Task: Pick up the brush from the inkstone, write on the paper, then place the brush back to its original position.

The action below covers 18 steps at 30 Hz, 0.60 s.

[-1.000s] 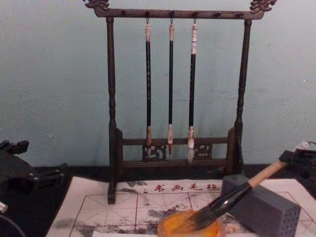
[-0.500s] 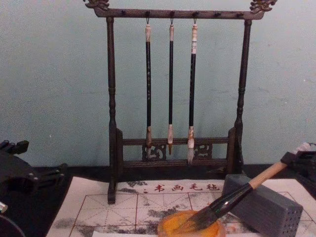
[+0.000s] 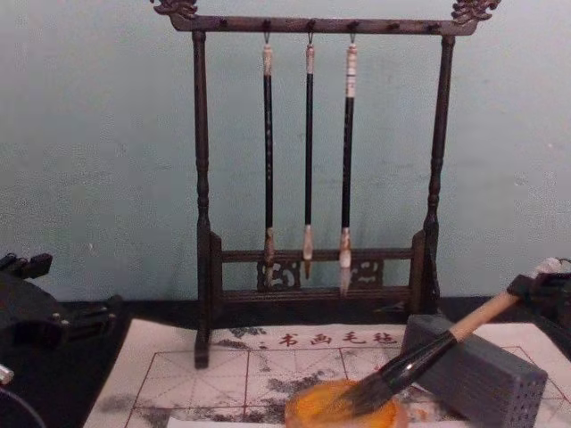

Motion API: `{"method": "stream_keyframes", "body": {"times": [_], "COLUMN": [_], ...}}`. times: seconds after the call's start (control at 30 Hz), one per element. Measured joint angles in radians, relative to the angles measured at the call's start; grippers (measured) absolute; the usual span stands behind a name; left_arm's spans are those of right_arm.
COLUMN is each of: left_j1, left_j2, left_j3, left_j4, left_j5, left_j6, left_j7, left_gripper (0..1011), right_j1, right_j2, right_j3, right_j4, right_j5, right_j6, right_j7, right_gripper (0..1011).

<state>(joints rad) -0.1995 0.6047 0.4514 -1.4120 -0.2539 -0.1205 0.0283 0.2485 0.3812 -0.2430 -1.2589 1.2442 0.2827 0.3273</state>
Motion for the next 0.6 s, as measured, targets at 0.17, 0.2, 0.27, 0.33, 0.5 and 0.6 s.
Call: {"method": "stream_keyframes", "body": {"times": [0.17, 0.2, 0.27, 0.33, 0.5, 0.6], "left_j1": [0.000, 0.000, 0.000, 0.000, 0.000, 0.000], "left_j2": [0.000, 0.000, 0.000, 0.000, 0.000, 0.000], "left_j3": [0.000, 0.000, 0.000, 0.000, 0.000, 0.000], "left_j4": [0.000, 0.000, 0.000, 0.000, 0.000, 0.000], "left_j5": [0.000, 0.000, 0.000, 0.000, 0.000, 0.000], "left_j6": [0.000, 0.000, 0.000, 0.000, 0.000, 0.000], "left_j7": [0.000, 0.000, 0.000, 0.000, 0.000, 0.000], "left_gripper": [1001, 1001, 1001, 1001, 1001, 1001], "right_j1": [0.001, 0.000, 0.000, -0.001, -0.003, -0.003], "right_j2": [0.007, 0.009, 0.011, 0.013, 0.020, 0.023], "right_j3": [-0.002, 0.000, 0.002, 0.005, 0.008, 0.007], "right_j4": [-0.003, -0.007, -0.011, -0.018, -0.031, -0.035], "right_j5": [0.029, 0.044, 0.062, 0.082, 0.120, 0.131], "right_j6": [0.010, 0.018, 0.027, 0.037, 0.049, 0.049], "right_j7": [0.000, -0.002, -0.006, -0.011, -0.019, -0.019], "right_gripper": [175, 175, 175, 175, 175, 175]}}
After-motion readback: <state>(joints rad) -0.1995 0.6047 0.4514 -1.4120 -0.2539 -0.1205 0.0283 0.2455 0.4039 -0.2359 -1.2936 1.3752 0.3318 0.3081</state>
